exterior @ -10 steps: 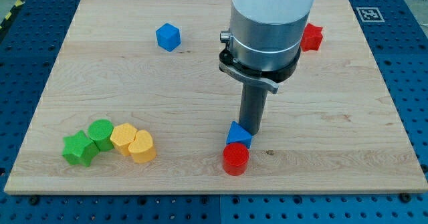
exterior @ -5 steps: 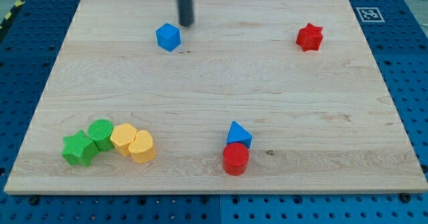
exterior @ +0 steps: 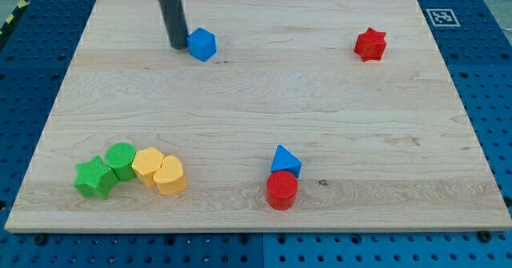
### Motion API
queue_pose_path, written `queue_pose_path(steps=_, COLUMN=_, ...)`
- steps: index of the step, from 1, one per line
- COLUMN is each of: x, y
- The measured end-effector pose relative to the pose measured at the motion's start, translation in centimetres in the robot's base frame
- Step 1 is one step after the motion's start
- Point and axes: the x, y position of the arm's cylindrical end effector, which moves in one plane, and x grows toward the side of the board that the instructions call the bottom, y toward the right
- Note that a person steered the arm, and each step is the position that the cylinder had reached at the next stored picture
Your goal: Place the blue cube at the center of the board
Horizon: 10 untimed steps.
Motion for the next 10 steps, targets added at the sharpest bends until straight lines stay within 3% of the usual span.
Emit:
queue_pose_path(steps=3, x=1.2, y=7.8)
queue_pose_path(steps=10, x=0.4, y=14.4)
